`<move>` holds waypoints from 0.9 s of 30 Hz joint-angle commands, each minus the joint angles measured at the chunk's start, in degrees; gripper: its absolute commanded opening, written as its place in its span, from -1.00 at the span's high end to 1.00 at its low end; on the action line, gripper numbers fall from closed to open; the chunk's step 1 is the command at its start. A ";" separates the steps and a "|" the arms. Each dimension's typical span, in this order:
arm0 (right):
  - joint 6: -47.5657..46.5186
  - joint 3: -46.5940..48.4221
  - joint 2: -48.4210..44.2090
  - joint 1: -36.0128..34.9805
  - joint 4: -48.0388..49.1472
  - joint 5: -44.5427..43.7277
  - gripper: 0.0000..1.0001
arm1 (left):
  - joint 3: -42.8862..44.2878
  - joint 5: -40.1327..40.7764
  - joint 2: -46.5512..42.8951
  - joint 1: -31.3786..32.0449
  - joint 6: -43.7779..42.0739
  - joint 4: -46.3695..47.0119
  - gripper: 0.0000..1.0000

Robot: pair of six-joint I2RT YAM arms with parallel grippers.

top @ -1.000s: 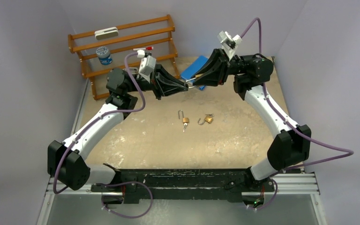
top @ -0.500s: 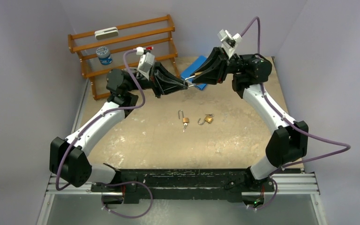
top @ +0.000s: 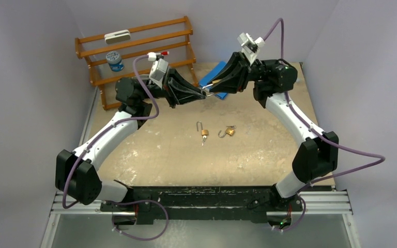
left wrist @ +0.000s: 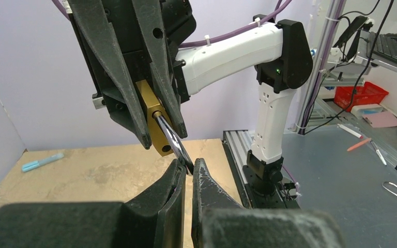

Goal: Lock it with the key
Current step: Lock the lock.

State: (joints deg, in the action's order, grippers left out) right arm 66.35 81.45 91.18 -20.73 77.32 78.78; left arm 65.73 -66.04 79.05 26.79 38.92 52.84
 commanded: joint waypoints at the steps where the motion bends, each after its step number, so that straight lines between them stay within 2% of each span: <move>1: -0.60 2.60 0.94 -5.70 2.40 -6.01 1.00 | 1.02 5.77 2.18 2.40 -0.15 3.68 1.00; 9: -2.29 3.01 1.85 -8.68 1.25 -7.83 1.00 | 0.35 8.39 3.80 2.99 -2.39 3.81 1.00; 13: -2.46 2.77 1.61 -8.98 0.50 -6.92 1.00 | 0.40 6.71 3.96 2.81 -2.74 3.56 1.00; 17: -4.97 1.85 -0.66 -8.91 -3.10 -5.48 1.00 | 1.01 6.87 0.89 1.76 -12.62 -9.24 1.00; 20: -2.39 1.18 -2.12 -8.15 -0.67 -4.16 1.00 | 1.30 7.59 -1.50 0.73 -19.56 -18.01 1.00; 27: -3.54 1.14 -4.50 -7.10 -3.04 -3.40 1.00 | 1.29 6.84 -2.88 -0.24 -20.46 -20.09 1.00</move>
State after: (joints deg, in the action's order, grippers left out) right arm 63.79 81.97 90.83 -23.33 74.39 79.48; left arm 65.78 -66.67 74.48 26.06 23.46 38.39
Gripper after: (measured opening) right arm 0.223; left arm 0.036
